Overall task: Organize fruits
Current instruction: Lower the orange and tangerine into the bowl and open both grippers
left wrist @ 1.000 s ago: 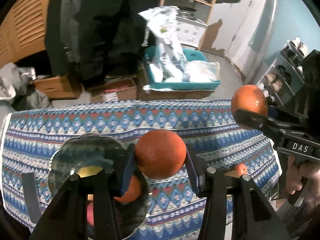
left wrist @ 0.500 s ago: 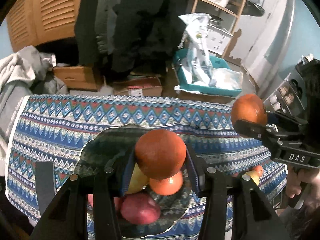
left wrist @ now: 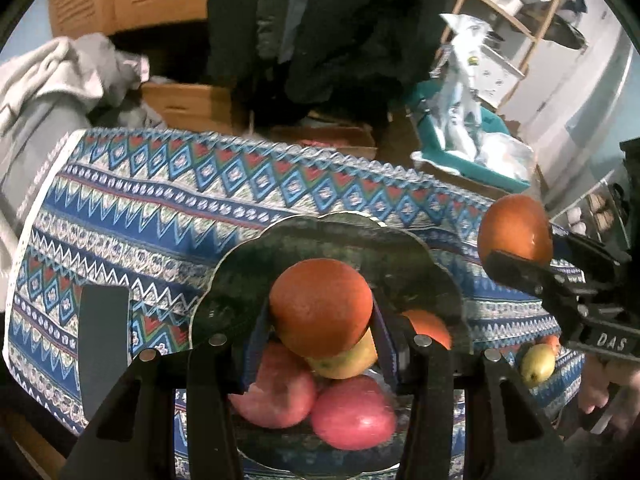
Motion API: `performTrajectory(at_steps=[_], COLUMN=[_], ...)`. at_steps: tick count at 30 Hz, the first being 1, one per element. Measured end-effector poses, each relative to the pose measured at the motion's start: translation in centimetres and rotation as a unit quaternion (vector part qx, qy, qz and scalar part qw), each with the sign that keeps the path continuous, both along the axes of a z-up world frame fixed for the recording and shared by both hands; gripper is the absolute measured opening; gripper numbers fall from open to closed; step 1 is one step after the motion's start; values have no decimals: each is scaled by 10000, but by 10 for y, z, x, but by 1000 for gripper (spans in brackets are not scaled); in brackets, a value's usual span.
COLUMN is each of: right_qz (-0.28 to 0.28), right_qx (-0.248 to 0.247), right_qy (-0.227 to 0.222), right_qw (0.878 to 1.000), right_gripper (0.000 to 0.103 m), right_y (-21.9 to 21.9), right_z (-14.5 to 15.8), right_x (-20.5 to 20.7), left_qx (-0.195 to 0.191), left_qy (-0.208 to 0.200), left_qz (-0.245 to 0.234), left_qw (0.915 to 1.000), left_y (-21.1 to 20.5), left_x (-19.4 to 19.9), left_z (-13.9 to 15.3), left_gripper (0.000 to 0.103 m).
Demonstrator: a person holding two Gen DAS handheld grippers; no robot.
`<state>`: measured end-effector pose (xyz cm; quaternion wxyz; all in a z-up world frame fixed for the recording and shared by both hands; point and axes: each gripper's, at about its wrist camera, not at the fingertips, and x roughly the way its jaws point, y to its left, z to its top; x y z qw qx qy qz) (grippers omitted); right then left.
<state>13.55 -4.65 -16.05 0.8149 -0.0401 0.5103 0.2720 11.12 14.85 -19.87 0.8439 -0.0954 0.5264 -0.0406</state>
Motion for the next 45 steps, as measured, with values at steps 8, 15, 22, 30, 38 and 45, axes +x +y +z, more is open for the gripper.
performTrajectory(at_steps=[8,15,22,30,38,45], right_qz=[195,153,193,210,242,181], right_qx=[-102,-163,-307,-372,-380,-238], right_qy=[268,525,697,808,852,853], right_qw=[9994,9984,9969,9958,9953,9959], right_gripper=[65,65,66,66,67,66], right_y=[30,40,49,51,53,46], right_z=[-27,-48,-66,-78,-80,-71], right_x=[4,11,13,15,16,15], left_qx=[-71,-89,-147,-130,-81,-92], left_qy=[260,430,614,690,723,649], left_qz=[268,384,407,364,284,269], left_qw=[9993,9983,9972,9969,9969,9975], left_y=[23,32,34,32,27,24], left_x=[3,7,12,15,15,11], left_z=[-26,-44,-59,-66,-63,-51], left_gripper=[49,49,49,49,51,52])
